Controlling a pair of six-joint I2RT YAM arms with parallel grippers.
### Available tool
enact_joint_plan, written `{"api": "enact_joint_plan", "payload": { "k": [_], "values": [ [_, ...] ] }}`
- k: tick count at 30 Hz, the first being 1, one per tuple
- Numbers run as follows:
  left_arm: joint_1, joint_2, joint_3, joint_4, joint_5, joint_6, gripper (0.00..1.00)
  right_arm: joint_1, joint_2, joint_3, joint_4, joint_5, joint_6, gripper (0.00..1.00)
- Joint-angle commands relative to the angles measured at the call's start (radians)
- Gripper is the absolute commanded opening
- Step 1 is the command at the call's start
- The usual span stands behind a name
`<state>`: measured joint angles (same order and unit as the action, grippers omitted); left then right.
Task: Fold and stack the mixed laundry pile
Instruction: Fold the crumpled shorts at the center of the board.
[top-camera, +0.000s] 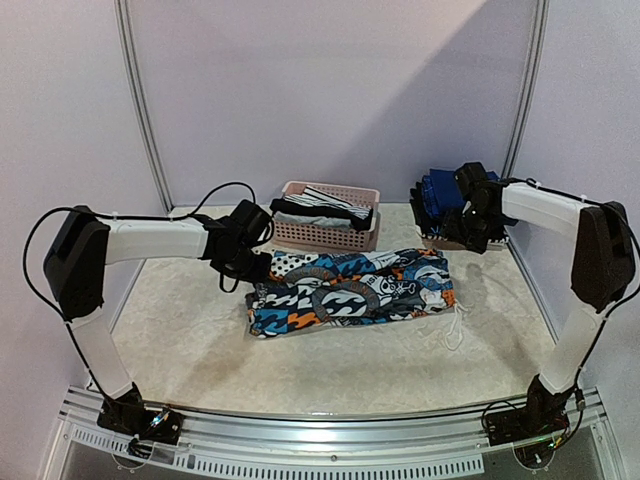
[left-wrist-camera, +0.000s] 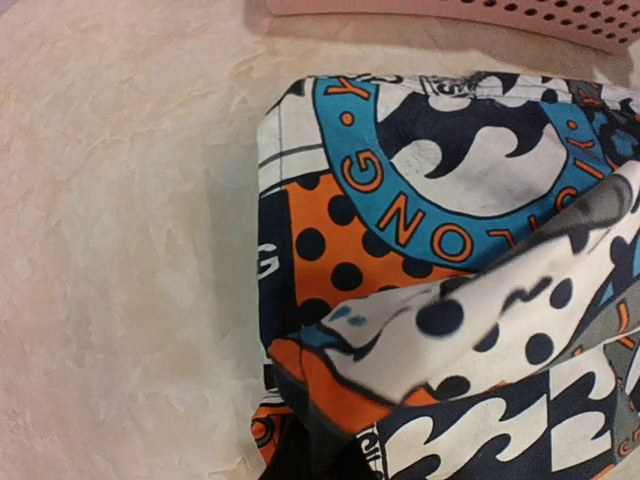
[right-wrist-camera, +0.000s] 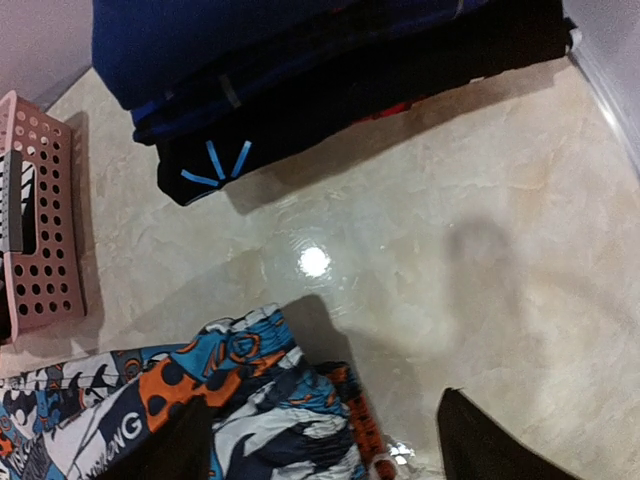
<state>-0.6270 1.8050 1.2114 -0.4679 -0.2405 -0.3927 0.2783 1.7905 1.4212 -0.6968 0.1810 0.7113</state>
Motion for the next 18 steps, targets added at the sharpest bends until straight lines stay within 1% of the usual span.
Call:
{"api": "enact_joint_plan", "payload": {
  "k": [1,2,4,6,9,10,11,14,16,18],
  "values": [
    [0.013,-0.055,-0.029,0.024,-0.101,-0.027,0.06,-0.007,-0.142,-0.104,0.069,0.132,-0.011,0.88],
    [0.01,-0.069,-0.04,0.032,-0.12,-0.027,0.08,-0.007,-0.176,-0.141,0.098,0.133,-0.026,0.91],
    [0.003,-0.097,-0.063,0.051,-0.152,-0.027,0.13,-0.006,-0.25,-0.213,0.153,0.109,-0.054,0.93],
    [-0.006,-0.124,-0.081,0.069,-0.185,-0.021,0.25,-0.005,-0.315,-0.286,0.219,0.049,-0.078,0.92],
    [-0.025,-0.178,-0.117,0.102,-0.239,-0.02,0.39,0.001,-0.416,-0.393,0.332,-0.064,-0.128,0.92],
    [-0.037,-0.199,-0.136,0.114,-0.258,-0.019,0.45,0.007,-0.448,-0.421,0.356,-0.097,-0.135,0.92],
    [-0.048,-0.22,-0.149,0.124,-0.277,-0.017,0.5,0.017,-0.465,-0.442,0.375,-0.117,-0.144,0.92],
    [-0.098,-0.285,-0.18,0.148,-0.319,0.009,0.55,0.078,-0.51,-0.494,0.421,-0.164,-0.184,0.91],
    [-0.146,-0.322,-0.203,0.187,-0.337,0.049,0.58,0.141,-0.512,-0.502,0.428,-0.17,-0.209,0.91],
    [-0.187,-0.35,-0.225,0.215,-0.333,0.074,0.6,0.188,-0.495,-0.506,0.439,-0.21,-0.232,0.9]
  ]
}}
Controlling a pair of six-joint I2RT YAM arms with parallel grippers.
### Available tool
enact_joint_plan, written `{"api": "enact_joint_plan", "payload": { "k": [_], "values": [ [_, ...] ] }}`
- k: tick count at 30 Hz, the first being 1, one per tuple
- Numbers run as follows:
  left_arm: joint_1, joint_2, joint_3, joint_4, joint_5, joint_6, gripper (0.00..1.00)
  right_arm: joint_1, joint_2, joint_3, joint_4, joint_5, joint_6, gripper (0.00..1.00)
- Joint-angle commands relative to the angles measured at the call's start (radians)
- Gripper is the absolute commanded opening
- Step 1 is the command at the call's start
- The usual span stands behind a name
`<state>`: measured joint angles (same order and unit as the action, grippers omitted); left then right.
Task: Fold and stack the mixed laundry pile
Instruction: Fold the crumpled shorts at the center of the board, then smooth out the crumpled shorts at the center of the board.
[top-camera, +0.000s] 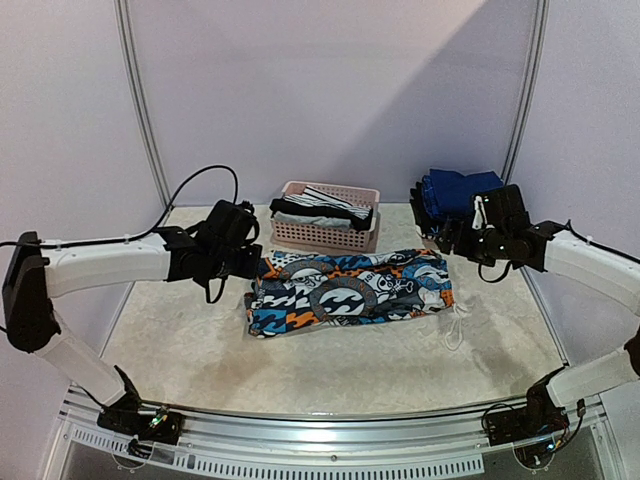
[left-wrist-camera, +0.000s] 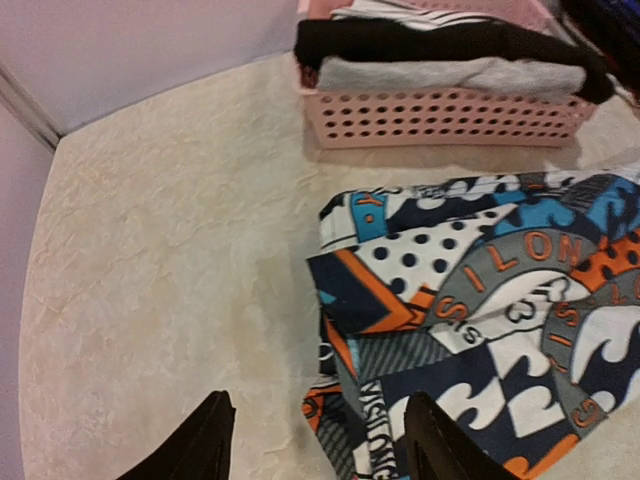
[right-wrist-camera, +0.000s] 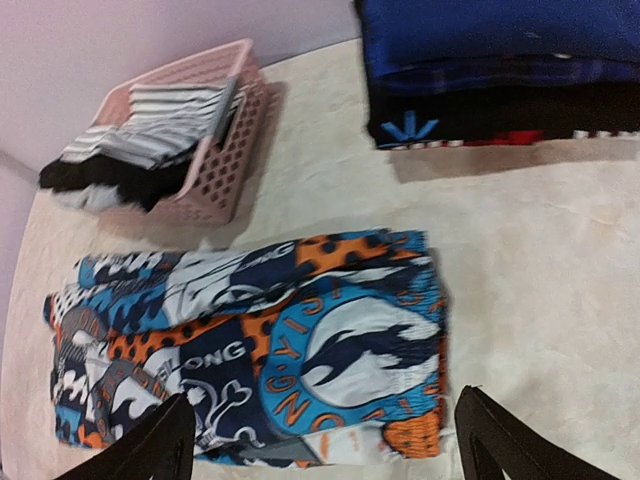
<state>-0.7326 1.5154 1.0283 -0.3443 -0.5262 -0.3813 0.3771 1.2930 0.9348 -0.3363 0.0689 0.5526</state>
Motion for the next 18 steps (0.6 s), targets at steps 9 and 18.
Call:
{"api": "enact_joint_plan", "payload": {
  "k": [9,18],
  "values": [
    [-0.146,-0.027,-0.126,0.282,0.314,0.123,0.58,0.153,0.145,-0.074,0.187,-0.341,-0.088,0.76],
    [-0.159,0.135,-0.117,0.413,0.411,0.085,0.55,0.156,0.235,-0.067,0.128,-0.295,-0.093,0.68]
  ]
}}
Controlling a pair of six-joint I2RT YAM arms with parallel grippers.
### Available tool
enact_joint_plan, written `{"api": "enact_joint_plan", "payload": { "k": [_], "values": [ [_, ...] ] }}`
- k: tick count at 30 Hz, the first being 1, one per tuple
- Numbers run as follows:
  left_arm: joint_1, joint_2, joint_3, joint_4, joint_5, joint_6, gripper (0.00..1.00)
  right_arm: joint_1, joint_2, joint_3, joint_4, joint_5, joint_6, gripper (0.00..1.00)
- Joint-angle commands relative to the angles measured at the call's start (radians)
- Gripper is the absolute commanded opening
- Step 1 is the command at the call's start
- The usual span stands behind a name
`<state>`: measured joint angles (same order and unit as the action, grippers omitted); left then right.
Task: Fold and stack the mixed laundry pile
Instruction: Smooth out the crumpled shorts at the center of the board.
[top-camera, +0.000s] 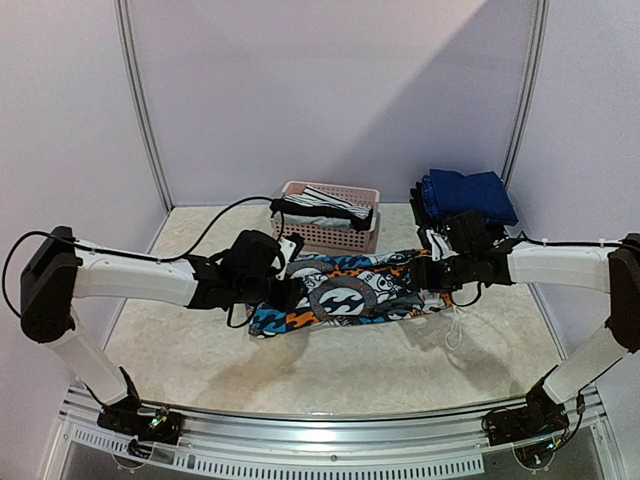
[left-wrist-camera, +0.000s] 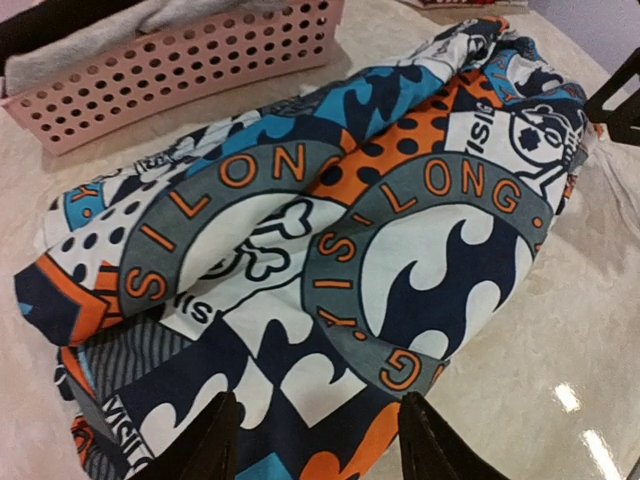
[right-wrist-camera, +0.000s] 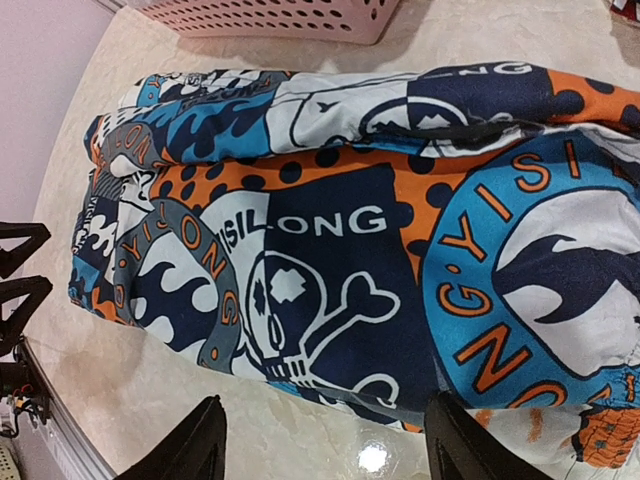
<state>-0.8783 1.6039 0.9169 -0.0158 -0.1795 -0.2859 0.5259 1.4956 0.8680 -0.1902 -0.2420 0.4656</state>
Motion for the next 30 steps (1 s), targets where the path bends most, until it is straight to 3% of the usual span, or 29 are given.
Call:
{"api": "enact_joint_plan", "payload": {
  "k": [1,12,30],
  "values": [
    [-0.013,0.058,-0.005,0.09,0.066,-0.013,0.55,0.007,0.043,0.003,-0.029,0.026,-0.004,0.67],
    [-0.013,0.154,0.0,0.123,0.069,0.0,0.52,0.006,0.169,0.096,-0.077,0.077,-0.002,0.67],
    [0.031,0.164,-0.018,0.099,-0.012,0.007,0.49,-0.05,0.353,0.285,-0.132,0.081,0.024,0.68]
  ]
}}
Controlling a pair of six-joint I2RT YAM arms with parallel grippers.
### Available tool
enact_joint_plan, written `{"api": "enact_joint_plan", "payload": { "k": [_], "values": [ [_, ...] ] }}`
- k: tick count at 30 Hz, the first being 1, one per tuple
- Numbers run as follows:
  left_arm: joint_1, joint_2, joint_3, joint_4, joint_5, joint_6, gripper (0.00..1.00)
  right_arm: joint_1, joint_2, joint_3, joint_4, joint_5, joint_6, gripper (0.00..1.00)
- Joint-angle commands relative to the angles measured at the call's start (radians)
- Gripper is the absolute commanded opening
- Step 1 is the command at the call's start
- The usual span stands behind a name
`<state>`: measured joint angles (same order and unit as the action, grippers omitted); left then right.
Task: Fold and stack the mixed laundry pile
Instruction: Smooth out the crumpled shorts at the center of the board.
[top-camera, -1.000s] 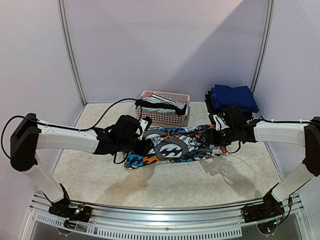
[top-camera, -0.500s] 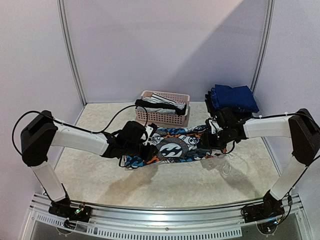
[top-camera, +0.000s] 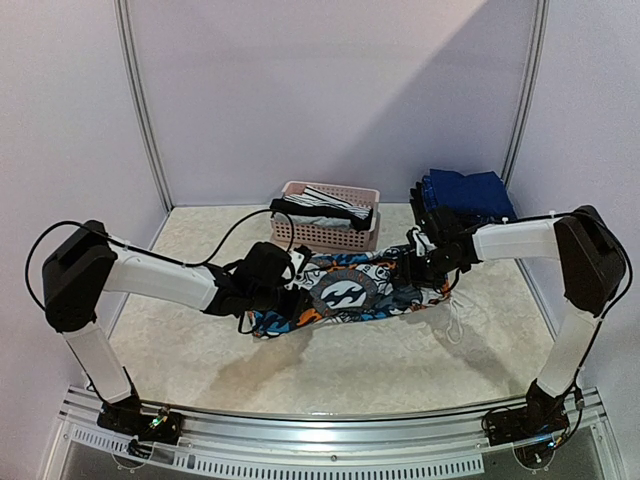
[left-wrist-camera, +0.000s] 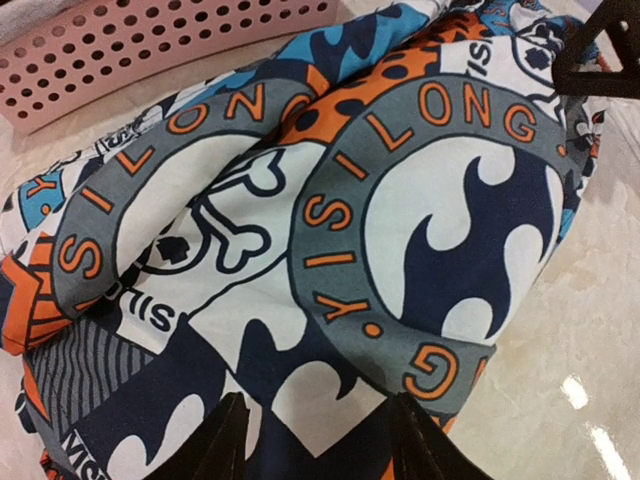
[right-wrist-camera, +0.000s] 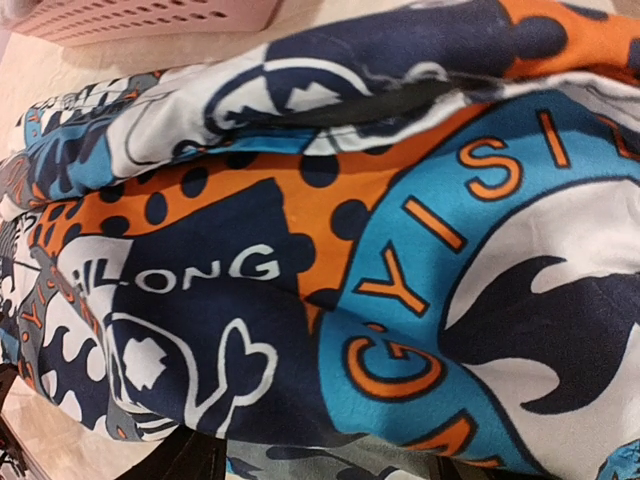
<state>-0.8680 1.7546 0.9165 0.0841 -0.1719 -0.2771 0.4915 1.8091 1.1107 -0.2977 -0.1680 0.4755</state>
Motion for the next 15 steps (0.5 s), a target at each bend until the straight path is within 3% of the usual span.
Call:
{"api": "enact_joint_plan", "payload": {
  "k": [1,15],
  "values": [
    [0.023,0.016,-0.02,0.0,-0.021,-0.003,0.49,-0.019,0.045,0.049,-0.028,0.007,0.014,0.68],
    [0.041,0.047,-0.045,0.0,-0.019,-0.016,0.47,-0.039,0.116,0.032,-0.095,0.022,0.021,0.69]
  ]
}}
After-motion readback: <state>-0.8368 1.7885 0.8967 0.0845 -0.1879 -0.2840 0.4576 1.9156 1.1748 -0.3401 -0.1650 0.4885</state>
